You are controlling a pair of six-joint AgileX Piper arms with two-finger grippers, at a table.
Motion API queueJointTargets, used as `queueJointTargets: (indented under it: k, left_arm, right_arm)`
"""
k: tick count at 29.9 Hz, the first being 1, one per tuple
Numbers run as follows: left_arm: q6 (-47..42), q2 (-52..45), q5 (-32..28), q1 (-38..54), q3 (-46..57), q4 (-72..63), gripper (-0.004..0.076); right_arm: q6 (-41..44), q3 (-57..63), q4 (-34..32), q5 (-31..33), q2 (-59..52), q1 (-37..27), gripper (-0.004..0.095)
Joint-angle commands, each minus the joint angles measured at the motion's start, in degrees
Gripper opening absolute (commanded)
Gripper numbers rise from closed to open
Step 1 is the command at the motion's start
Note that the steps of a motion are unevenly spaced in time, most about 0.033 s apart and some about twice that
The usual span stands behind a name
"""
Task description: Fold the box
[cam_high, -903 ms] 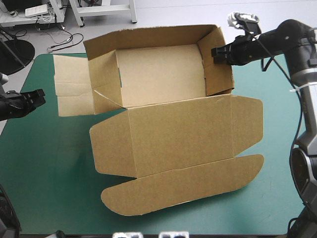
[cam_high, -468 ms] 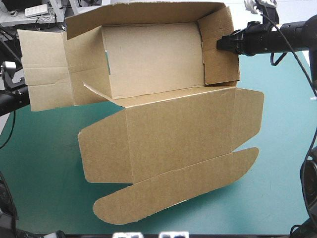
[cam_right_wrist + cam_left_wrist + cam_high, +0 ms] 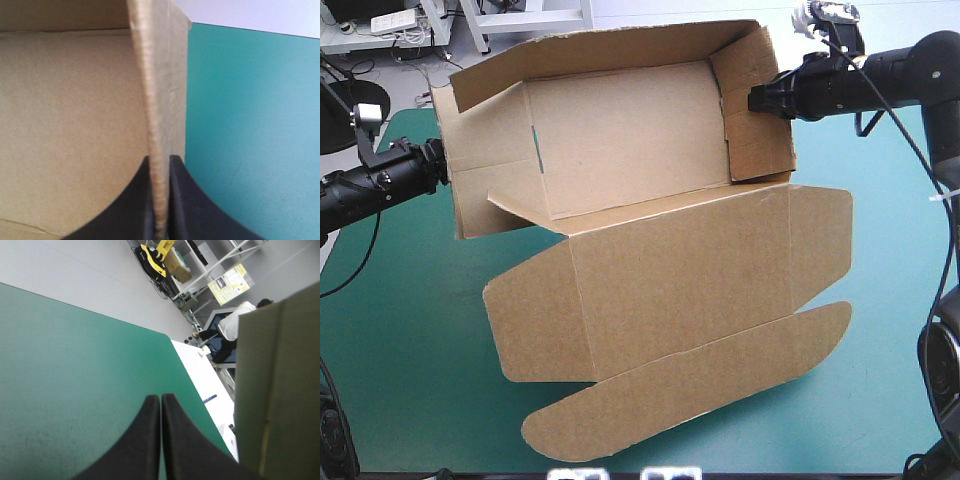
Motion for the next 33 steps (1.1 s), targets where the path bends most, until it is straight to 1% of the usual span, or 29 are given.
queueJointTargets:
  k: [1, 8, 15, 33]
  left_arm:
    - [-0.4, -3.5, 5.4, -1.3, -1.9, -4.8, -0.0004]
    - [-1.6, -5.4, 5.4, -3.9, -1.9, -4.2, -0.0004]
    - [-1.6, -6.5, 5.4, -4.5, -1.9, -3.6, -0.0008]
    - [-2.7, -8.0, 5.1, -4.5, -1.9, -3.2, -0.001]
  right_arm:
    - [1.3, -1.6, 1.8, -5.7, -1.8, 1.4, -0.0018]
    - [2.2, -1.6, 1.8, -9.2, -1.1, 2.6, -0.0018]
    - [4.1, -1.6, -3.5, -10.2, -0.6, 2.6, -0.0018]
    - [4.1, -1.6, -2.4, -12.0, 2.3, 3.2, -0.0018]
